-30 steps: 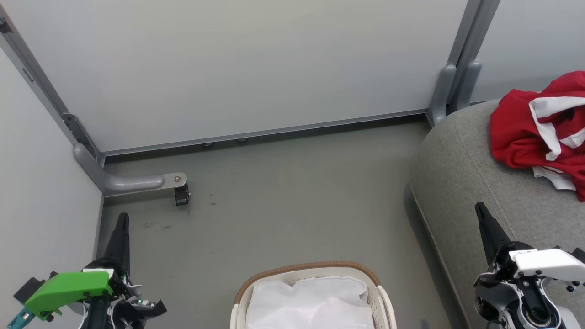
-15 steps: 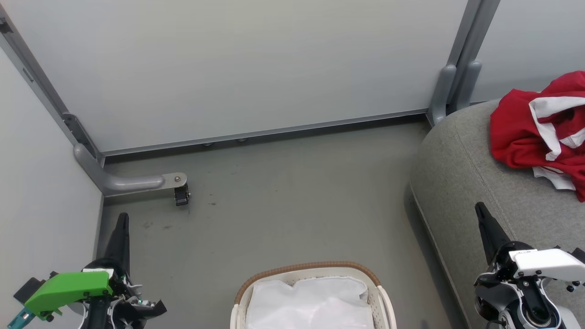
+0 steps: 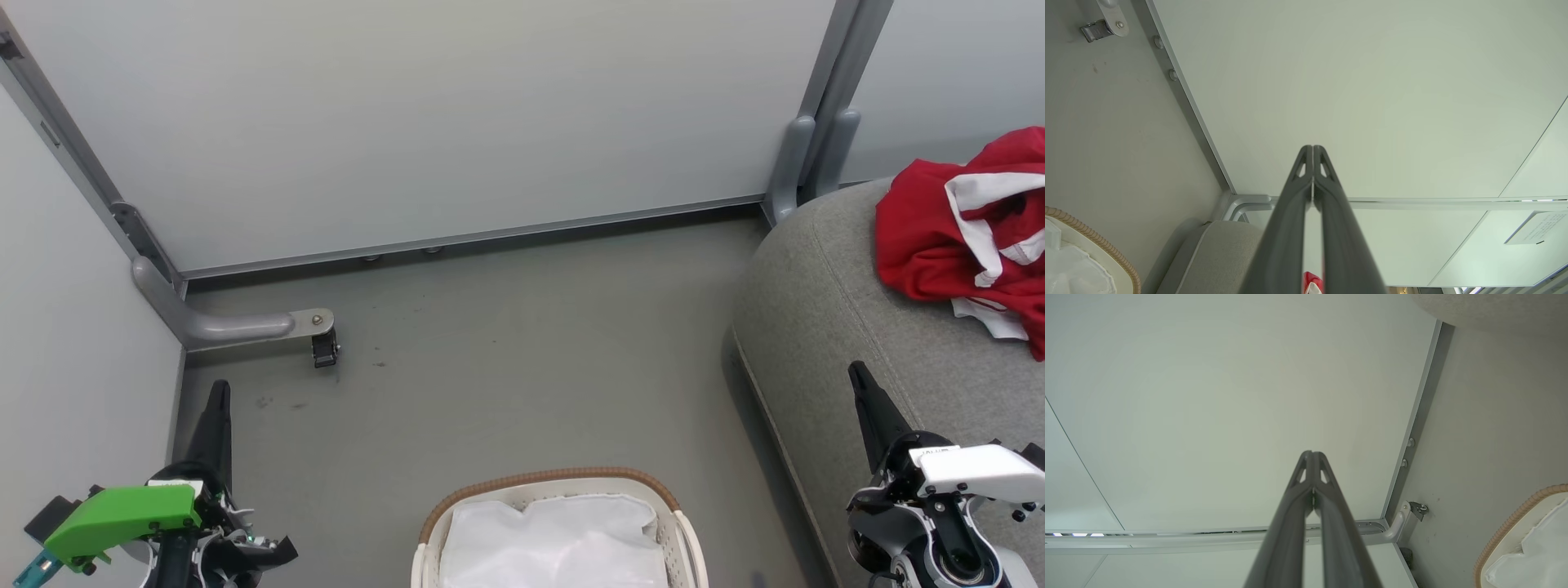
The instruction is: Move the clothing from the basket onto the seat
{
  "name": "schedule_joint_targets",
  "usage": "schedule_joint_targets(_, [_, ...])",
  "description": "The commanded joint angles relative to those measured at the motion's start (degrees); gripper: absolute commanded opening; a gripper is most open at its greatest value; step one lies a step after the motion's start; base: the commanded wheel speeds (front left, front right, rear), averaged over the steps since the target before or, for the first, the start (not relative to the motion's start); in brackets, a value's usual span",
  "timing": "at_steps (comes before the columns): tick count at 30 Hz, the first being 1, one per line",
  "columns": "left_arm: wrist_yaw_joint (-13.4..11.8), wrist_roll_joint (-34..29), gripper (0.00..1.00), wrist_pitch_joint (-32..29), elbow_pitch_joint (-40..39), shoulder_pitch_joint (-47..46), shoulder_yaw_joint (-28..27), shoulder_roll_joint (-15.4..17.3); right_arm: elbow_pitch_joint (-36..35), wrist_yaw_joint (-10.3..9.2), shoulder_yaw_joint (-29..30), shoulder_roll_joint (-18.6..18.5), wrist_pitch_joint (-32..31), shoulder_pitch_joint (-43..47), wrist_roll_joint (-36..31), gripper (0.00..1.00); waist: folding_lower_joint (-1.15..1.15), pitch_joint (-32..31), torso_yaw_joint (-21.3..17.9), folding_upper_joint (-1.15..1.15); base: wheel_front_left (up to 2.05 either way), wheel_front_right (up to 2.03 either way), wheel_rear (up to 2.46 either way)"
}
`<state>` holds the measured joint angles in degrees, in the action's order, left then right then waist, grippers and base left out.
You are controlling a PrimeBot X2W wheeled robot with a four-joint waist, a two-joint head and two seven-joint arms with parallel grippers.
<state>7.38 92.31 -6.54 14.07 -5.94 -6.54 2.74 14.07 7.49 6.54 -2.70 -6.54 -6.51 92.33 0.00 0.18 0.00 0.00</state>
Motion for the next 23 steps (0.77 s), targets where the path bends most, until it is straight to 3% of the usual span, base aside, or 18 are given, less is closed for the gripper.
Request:
schedule_joint_targets(1, [0.3,0.21,0.0,-0.16,-0.1,-0.62,-0.11,0.26,-0.19,0.0,0.09,-0.34,-0.17,0.6,0.19,0.0,0.0,0.0,0.0,0.0,0.0,0.0,0.0])
schedule_joint_targets(23, [0.3,0.21,0.0,-0.16,-0.09,-0.62,-0.11,0.26,-0.2,0.0,0.09,-0.34,-0.17,0.61,0.19,0.0,0.0,0.0,0.0,0.0,0.0,0.0,0.0])
